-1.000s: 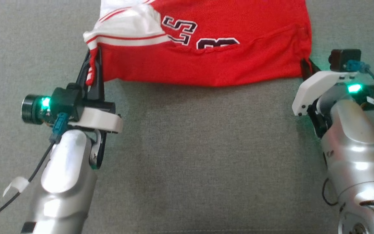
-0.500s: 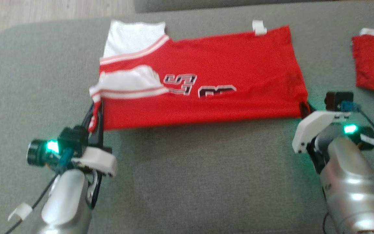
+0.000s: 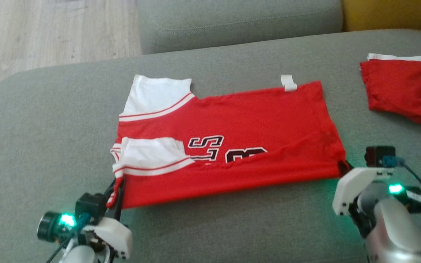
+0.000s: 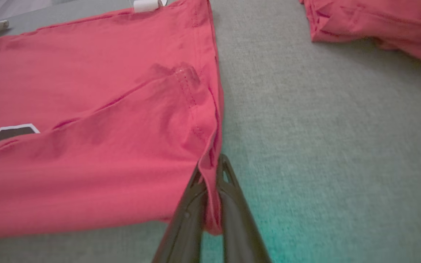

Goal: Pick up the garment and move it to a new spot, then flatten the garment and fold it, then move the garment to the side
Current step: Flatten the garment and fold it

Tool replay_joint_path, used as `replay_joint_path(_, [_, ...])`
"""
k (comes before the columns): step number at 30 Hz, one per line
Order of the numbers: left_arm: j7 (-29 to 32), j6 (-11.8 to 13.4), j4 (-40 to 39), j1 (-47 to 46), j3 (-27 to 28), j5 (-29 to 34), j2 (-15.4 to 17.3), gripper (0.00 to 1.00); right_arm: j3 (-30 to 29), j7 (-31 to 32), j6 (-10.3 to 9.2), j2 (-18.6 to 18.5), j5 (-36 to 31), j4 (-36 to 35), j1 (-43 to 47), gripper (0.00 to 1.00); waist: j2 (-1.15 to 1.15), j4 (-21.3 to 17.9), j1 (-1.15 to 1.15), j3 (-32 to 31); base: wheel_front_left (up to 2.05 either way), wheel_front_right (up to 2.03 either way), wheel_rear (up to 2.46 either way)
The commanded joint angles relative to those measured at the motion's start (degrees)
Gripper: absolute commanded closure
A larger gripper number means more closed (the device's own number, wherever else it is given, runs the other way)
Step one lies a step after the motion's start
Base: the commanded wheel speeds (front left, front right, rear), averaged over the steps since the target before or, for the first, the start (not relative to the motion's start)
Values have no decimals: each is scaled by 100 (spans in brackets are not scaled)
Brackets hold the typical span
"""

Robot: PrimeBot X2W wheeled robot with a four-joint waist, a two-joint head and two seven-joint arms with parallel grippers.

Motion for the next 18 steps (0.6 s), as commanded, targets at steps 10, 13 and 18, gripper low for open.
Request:
replay_joint_path(10, [389, 43, -391, -27, 47, -101, 145, 73, 252, 390, -11, -15, 694, -1783, 729, 0, 0, -60, 2, 66, 0, 0, 0])
replay_joint_path(13, [409, 131, -404, -71, 61, -109, 118, 0, 171, 177, -11, -15, 813, -2071, 768, 0, 0, -54, 2, 136, 0, 0, 0])
replay_joint_path(18, [-83, 429, -675, -244, 239, -98, 66, 0, 247, -485, -11, -15, 1253, -2398, 764, 0, 0, -36, 2, 220, 0, 0, 0])
